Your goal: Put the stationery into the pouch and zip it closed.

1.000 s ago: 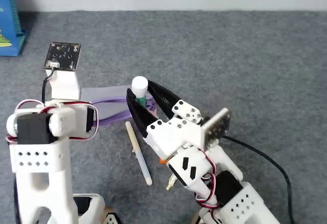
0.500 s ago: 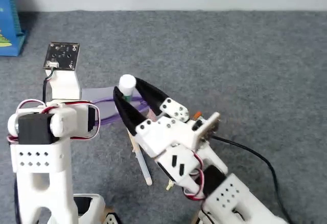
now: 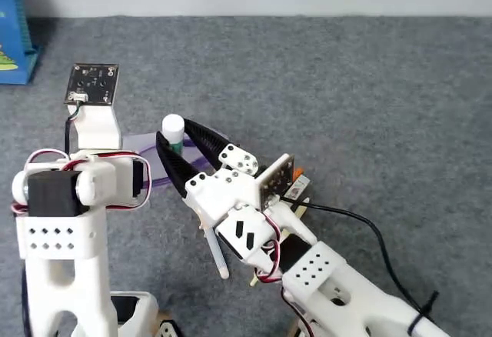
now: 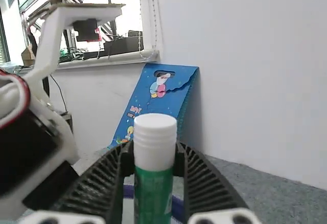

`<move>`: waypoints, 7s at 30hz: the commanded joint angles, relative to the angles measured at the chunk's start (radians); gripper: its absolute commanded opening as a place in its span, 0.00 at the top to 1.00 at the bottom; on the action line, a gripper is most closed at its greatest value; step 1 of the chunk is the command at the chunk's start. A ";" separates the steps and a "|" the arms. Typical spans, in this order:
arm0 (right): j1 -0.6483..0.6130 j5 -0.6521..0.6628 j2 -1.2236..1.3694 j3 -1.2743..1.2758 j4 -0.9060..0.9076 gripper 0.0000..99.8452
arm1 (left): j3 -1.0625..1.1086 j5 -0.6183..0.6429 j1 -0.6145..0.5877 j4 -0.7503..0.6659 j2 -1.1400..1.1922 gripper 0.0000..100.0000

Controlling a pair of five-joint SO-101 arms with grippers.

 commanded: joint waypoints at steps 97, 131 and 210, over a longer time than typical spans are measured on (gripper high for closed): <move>0.518 -0.221 0.053 -0.497 1.457 0.99 | 0.030 -0.092 -0.221 0.017 0.002 0.99; -0.044 -0.080 -0.476 -0.140 0.564 0.99 | 0.031 -0.089 -0.219 0.017 0.002 0.99; 0.410 -0.213 -0.222 -0.209 1.360 0.84 | -0.094 0.127 -0.058 0.020 0.003 0.99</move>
